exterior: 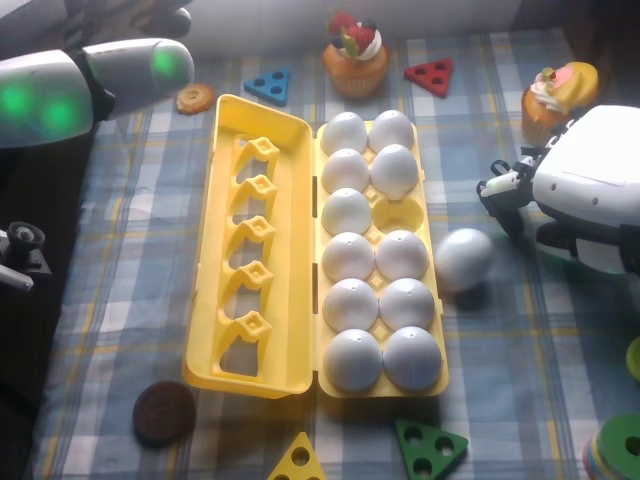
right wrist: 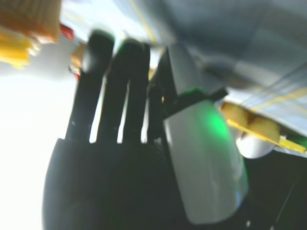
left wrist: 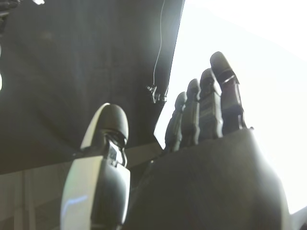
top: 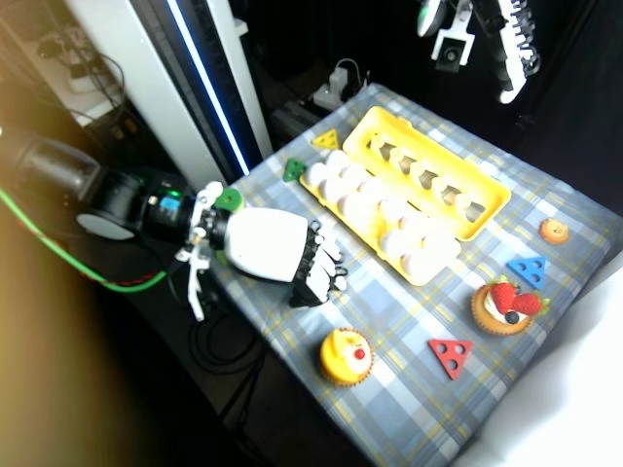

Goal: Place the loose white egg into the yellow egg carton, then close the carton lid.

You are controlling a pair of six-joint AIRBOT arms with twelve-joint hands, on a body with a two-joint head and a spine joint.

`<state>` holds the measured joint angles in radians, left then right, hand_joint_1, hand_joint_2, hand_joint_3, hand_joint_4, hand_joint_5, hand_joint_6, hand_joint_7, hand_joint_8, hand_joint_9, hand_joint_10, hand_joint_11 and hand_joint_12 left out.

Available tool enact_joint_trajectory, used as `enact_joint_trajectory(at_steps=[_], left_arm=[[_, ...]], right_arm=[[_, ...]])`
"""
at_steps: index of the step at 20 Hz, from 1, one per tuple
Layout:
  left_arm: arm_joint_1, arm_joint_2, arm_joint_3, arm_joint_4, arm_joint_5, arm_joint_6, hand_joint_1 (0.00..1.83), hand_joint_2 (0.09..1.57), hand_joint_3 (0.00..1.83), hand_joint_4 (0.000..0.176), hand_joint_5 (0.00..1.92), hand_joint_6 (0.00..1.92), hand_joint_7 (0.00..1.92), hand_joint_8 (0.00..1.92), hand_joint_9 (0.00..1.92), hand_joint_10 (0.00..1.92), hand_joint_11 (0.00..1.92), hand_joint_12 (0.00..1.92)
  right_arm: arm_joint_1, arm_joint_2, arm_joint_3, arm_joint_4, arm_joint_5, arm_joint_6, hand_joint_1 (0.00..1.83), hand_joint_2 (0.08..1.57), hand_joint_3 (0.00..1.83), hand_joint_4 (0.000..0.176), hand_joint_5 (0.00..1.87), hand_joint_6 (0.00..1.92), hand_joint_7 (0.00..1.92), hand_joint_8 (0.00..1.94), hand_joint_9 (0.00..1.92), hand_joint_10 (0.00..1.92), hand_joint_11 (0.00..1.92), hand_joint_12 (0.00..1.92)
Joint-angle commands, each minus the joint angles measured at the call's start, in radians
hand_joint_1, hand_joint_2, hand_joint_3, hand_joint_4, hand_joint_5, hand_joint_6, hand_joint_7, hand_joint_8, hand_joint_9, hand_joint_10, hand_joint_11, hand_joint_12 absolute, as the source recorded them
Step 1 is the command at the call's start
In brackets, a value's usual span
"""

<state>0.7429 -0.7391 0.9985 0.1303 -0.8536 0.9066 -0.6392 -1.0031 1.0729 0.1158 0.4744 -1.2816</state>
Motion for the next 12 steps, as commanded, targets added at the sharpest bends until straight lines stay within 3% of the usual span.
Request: enact_joint_trajectory(at_steps=[1, 2, 3, 5, 6, 7, 8, 9, 10, 11, 12], left_arm=[[-0.005, 0.003, 0.002, -0.030, -0.124, -0.012, 0.43, 1.32, 0.00, 0.000, 0.10, 0.00, 0.12, 0.00, 0.12, 0.01, 0.00, 0.94], [-0.002, 0.003, 0.003, -0.031, -0.126, -0.012, 0.40, 1.33, 0.00, 0.000, 0.08, 0.00, 0.11, 0.00, 0.11, 0.00, 0.00, 0.96], [-0.001, 0.003, 0.003, -0.032, -0.128, -0.012, 0.39, 1.33, 0.00, 0.000, 0.08, 0.00, 0.11, 0.00, 0.11, 0.00, 0.00, 0.96], [0.002, 0.003, 0.003, -0.034, -0.129, -0.012, 0.38, 1.33, 0.00, 0.000, 0.07, 0.00, 0.10, 0.00, 0.11, 0.00, 0.00, 0.97], [0.004, 0.003, 0.003, -0.035, -0.130, -0.012, 0.40, 1.32, 0.00, 0.000, 0.08, 0.00, 0.11, 0.00, 0.12, 0.01, 0.00, 1.02], [0.005, 0.003, 0.003, -0.036, -0.131, -0.012, 0.41, 1.32, 0.00, 0.000, 0.09, 0.00, 0.11, 0.00, 0.12, 0.01, 0.00, 1.03], [0.007, 0.003, 0.002, -0.036, -0.134, -0.012, 0.44, 1.31, 0.00, 0.000, 0.09, 0.00, 0.11, 0.00, 0.12, 0.00, 0.00, 0.99], [0.008, 0.003, 0.001, -0.038, -0.138, -0.012, 0.47, 1.30, 0.00, 0.000, 0.09, 0.00, 0.10, 0.00, 0.11, 0.00, 0.00, 0.94], [0.008, 0.004, 0.001, -0.039, -0.139, -0.012, 0.48, 1.30, 0.00, 0.000, 0.09, 0.00, 0.10, 0.00, 0.10, 0.00, 0.00, 0.90], [0.008, 0.004, 0.001, -0.040, -0.140, -0.012, 0.45, 1.29, 0.00, 0.000, 0.07, 0.00, 0.08, 0.00, 0.10, 0.00, 0.00, 0.85], [0.010, 0.004, 0.001, -0.041, -0.141, -0.012, 0.45, 1.29, 0.00, 0.000, 0.07, 0.00, 0.09, 0.00, 0.10, 0.00, 0.00, 0.84]], right_arm=[[0.007, -0.003, 0.004, 0.003, 0.043, -0.004, 1.18, 1.30, 0.01, 0.000, 0.61, 1.36, 0.74, 1.69, 0.94, 1.72, 0.92, 1.88], [0.009, 0.002, -0.001, 0.003, 0.056, -0.004, 1.17, 1.31, 0.02, 0.000, 0.61, 1.36, 0.70, 1.77, 0.95, 1.88, 1.00, 1.91], [0.011, 0.007, -0.005, 0.003, 0.065, -0.004, 1.15, 1.33, 0.03, 0.000, 0.58, 1.42, 0.65, 1.84, 0.89, 1.91, 0.94, 1.92], [0.015, 0.020, -0.017, 0.000, 0.082, -0.004, 1.17, 1.30, 0.02, 0.000, 0.64, 1.35, 0.70, 1.73, 0.82, 1.87, 0.81, 1.92], [0.016, 0.024, -0.019, -0.001, 0.086, -0.004, 1.30, 1.25, 0.04, 0.000, 0.64, 1.30, 0.69, 1.60, 0.75, 1.73, 0.77, 1.89], [0.016, 0.028, -0.022, -0.002, 0.090, -0.004, 1.30, 1.26, 0.05, 0.000, 0.61, 1.41, 0.65, 1.55, 0.70, 1.70, 0.69, 1.90], [0.016, 0.036, -0.028, -0.002, 0.098, -0.004, 1.14, 1.31, 0.02, 0.000, 0.54, 1.61, 0.68, 1.48, 0.53, 1.50, 0.50, 1.90], [0.016, 0.050, -0.041, -0.005, 0.106, -0.004, 0.99, 1.25, 0.00, 0.000, 0.14, 1.15, 0.41, 1.33, 0.37, 1.54, 0.41, 1.92], [0.016, 0.066, -0.058, -0.011, 0.118, -0.004, 0.96, 1.21, 0.00, 0.000, 0.03, 0.59, 0.21, 1.22, 0.16, 1.55, 0.18, 1.92], [0.016, 0.085, -0.073, -0.013, 0.128, -0.004, 1.03, 1.18, 0.00, 0.000, 0.00, 0.30, 0.04, 0.75, 0.03, 1.36, 0.04, 1.92], [0.016, 0.102, -0.087, -0.017, 0.136, -0.004, 1.04, 1.17, 0.00, 0.000, 0.00, 0.09, 0.02, 0.38, 0.01, 1.06, 0.01, 1.88]])
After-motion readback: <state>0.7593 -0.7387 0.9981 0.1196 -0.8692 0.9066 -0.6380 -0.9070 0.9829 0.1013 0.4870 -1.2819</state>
